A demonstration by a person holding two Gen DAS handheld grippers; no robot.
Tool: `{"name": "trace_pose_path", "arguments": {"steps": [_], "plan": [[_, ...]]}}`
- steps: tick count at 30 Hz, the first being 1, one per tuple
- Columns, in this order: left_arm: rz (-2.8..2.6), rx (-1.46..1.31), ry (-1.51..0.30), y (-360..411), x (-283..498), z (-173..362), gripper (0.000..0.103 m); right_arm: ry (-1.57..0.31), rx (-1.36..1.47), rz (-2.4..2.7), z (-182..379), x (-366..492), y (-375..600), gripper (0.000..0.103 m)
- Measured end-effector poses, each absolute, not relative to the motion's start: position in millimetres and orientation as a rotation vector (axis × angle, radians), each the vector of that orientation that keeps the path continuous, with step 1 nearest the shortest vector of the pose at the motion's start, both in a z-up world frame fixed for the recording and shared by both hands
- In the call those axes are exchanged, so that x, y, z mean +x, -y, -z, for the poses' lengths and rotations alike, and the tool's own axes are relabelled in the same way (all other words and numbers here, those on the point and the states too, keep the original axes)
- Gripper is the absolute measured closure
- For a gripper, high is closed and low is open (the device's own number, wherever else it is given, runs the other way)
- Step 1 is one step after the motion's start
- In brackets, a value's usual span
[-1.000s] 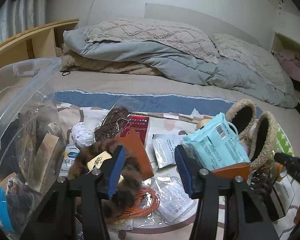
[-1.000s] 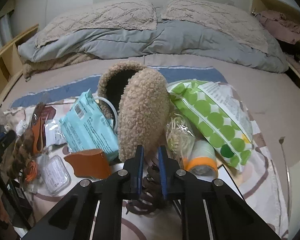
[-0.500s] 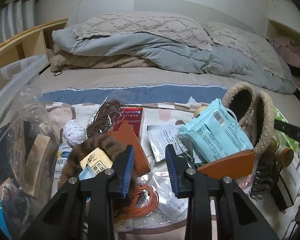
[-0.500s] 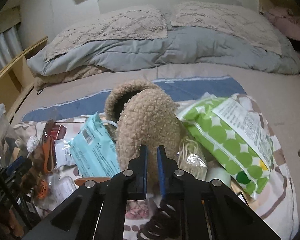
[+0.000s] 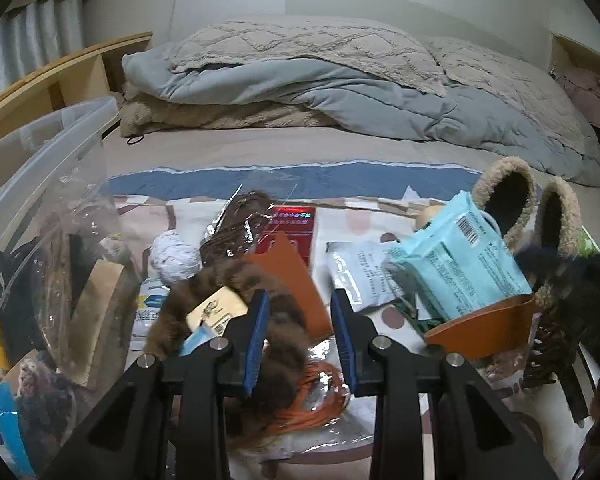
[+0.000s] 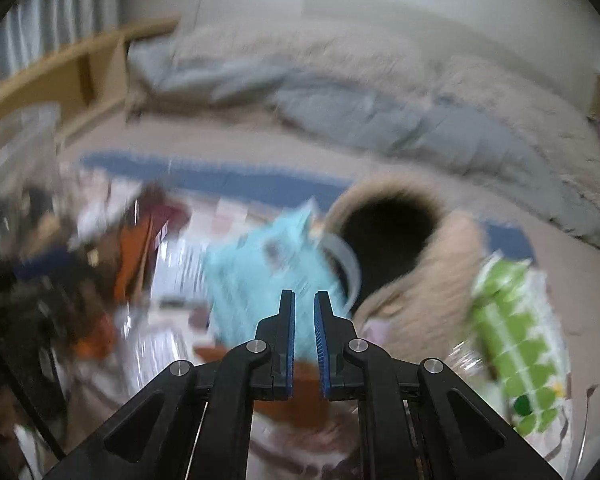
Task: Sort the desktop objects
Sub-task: 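Close left gripper on brown furry tail while right gripper moves to orange leather strip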
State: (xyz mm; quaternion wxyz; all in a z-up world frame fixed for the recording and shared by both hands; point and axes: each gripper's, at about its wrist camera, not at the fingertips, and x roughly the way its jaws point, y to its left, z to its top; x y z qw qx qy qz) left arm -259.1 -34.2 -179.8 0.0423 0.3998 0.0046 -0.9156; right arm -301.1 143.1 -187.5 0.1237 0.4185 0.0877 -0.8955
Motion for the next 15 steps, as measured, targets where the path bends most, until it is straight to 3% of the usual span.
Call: {"name": "trace_pose_path", "arguments": {"steps": [4, 5, 6, 7, 15], "plan": [[2.768, 1.235, 0.024, 40, -259, 182, 0.069, -0.357, 1.373, 2.557, 220, -303, -134, 0.09], [2.759, 1.245, 0.016, 42, -259, 182, 0.064, -0.376, 1.38, 2.561, 222, -301, -135, 0.09], [2.751, 1.253, 0.008, 44, -259, 183, 0.048, -0.385, 1.384, 2.562, 225, -300, -137, 0.09], [2.738, 1.254, -0.003, 47, -260, 183, 0.039, -0.369, 1.383, 2.559, 225, -297, -139, 0.09], [2.68, 1.311, -0.065, 57, -263, 189, 0.039, -0.336, 1.575, 2.46, 248, -281, -155, 0.09]]}}
